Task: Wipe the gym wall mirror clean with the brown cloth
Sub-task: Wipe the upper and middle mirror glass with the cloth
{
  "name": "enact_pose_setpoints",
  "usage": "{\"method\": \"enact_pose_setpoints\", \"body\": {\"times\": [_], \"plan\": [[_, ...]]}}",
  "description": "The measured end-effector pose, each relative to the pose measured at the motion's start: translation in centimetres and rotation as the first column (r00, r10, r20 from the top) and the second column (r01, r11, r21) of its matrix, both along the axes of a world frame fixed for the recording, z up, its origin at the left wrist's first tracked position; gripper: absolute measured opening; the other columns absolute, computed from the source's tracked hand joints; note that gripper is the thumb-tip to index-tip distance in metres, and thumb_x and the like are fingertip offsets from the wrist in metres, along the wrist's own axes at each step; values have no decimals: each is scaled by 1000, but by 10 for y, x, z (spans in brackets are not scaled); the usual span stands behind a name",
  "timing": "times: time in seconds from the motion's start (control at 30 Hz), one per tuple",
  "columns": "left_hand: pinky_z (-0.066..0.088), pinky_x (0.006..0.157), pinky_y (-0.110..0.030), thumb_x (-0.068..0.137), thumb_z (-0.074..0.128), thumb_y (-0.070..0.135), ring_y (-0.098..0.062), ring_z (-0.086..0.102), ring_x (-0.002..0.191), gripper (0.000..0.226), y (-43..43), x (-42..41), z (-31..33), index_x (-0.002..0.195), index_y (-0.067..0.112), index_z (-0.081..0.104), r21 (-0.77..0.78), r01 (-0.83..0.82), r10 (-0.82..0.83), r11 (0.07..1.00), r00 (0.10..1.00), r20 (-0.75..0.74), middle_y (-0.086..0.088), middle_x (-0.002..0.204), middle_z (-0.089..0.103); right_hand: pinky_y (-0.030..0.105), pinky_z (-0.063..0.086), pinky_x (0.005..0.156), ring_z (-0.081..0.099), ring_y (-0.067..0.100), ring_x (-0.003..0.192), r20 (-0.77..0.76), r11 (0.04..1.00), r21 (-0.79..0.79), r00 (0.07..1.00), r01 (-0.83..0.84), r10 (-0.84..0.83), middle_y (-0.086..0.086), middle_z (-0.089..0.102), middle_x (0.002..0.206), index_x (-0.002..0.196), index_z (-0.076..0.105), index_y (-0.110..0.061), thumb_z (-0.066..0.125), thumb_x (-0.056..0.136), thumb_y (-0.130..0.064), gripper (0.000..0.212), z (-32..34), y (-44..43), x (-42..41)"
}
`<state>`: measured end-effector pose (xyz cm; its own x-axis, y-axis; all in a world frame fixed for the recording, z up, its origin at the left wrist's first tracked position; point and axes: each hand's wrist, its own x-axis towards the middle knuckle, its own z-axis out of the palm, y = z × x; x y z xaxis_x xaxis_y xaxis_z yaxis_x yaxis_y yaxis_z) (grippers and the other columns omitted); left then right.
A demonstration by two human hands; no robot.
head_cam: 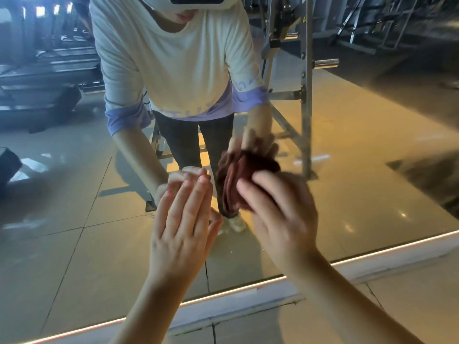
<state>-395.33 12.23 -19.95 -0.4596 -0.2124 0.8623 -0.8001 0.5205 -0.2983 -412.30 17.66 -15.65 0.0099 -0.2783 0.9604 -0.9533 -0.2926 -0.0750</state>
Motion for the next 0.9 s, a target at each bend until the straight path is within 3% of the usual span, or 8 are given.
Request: {"method": "enact_pose_setpoints", "body": {"times": [0.1,0.27,0.4,0.5,0.57,0.63,0.73,0.9], "plan": [[20,124,-42,88,76,32,-27,30,142,83,-1,1,0,151,0,31,0,3,-3,1000,1000,11,-13,154,32,36,52,73,57,24,89,-237,998,64,971,1,14,7,73,95,94,79,-13,55,99,-8,25,-9,7,-11],[19,124,-41,91,72,32,-25,28,143,80,-1,0,-3,153,2,30,-6,-19,19,1000,1000,11,-14,151,36,35,46,75,53,24,89,29,996,-52,997,75,-74,7,74,97,94,80,-13,57,99,-11,23,4,-3,-4],[18,124,-41,90,73,30,-26,29,143,82,-2,5,-3,154,3,28,-8,9,-8,1000,1000,24,-14,154,34,36,40,77,55,22,91,-186,993,0,976,119,-117,0,75,97,92,80,-20,55,98,-12,27,-9,7,-6],[15,125,-41,91,72,25,-26,28,144,84,-3,8,-4,156,3,24,4,26,-26,1000,999,35,-14,151,38,34,38,79,53,25,91,72,984,-10,981,180,-179,10,73,101,97,76,-8,58,93,-8,18,-3,8,-21],[14,125,-41,92,71,23,-26,27,144,85,-2,8,-5,157,4,21,21,28,-29,999,999,32,-14,151,37,22,42,86,55,24,94,260,988,1,953,158,-152,17,69,104,102,69,0,59,91,-5,16,-9,8,-14],[16,125,-41,92,71,23,-26,27,144,83,-1,7,-7,157,4,23,21,25,-25,999,1000,17,-13,154,34,17,44,86,57,23,94,225,993,54,968,103,-113,18,68,102,103,65,-3,60,89,-3,16,-21,8,1],[17,125,-42,91,72,22,-23,22,150,81,-1,5,-9,155,4,26,14,21,-21,1000,1000,9,-10,157,26,26,47,75,58,23,85,67,995,88,997,42,-48,15,69,97,95,70,-3,54,93,-5,16,-26,10,-2],[15,125,-42,91,72,18,-20,10,154,85,-1,6,-13,158,7,20,46,55,-55,997,998,-5,-8,158,24,32,50,79,54,23,96,391,986,60,905,156,-167,17,67,104,97,64,1,62,82,1,15,-34,13,-3]]}}
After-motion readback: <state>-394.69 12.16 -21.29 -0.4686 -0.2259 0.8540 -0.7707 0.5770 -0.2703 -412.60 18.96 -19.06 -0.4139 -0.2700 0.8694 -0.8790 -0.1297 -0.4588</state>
